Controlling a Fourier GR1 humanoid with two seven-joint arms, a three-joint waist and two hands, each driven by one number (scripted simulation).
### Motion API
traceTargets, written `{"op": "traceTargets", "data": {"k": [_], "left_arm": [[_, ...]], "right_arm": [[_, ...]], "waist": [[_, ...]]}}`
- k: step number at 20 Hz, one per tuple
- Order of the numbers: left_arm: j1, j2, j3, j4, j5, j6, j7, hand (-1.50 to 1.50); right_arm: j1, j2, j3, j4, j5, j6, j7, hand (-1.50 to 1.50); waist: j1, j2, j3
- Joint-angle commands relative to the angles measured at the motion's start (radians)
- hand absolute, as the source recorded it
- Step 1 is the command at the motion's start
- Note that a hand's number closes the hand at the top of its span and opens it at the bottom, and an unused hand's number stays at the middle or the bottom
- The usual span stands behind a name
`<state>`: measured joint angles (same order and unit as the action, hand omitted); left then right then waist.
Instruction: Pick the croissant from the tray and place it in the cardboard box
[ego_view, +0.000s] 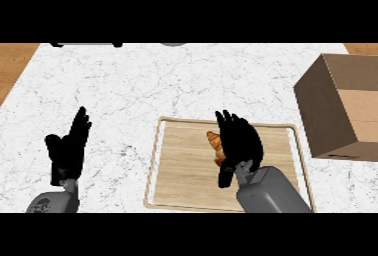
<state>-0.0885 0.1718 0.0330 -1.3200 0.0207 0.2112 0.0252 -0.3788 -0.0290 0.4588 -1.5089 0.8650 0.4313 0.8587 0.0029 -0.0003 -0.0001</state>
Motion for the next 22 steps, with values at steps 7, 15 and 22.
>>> {"op": "traceTargets", "data": {"k": [7, 15, 22], "left_arm": [[-0.004, -0.026, 0.003, -0.041, -0.027, -0.003, 0.05, 0.0], [-0.006, -0.032, 0.018, -0.014, -0.037, -0.007, 0.03, 0.0], [-0.014, -0.043, 0.029, -0.002, -0.047, -0.006, 0.015, 0.0]], "right_arm": [[0.068, 0.007, -0.03, 0.097, 0.086, -0.093, -0.137, -1.5], [-0.02, 0.019, -0.025, 0.2, 0.133, -0.197, -0.288, 1.5], [-0.091, 0.028, 0.042, 0.316, 0.127, -0.307, -0.27, 1.5]], "waist": [[-0.002, 0.0, 0.0], [0.002, 0.001, 0.0], [0.005, 0.001, 0.0]]}}
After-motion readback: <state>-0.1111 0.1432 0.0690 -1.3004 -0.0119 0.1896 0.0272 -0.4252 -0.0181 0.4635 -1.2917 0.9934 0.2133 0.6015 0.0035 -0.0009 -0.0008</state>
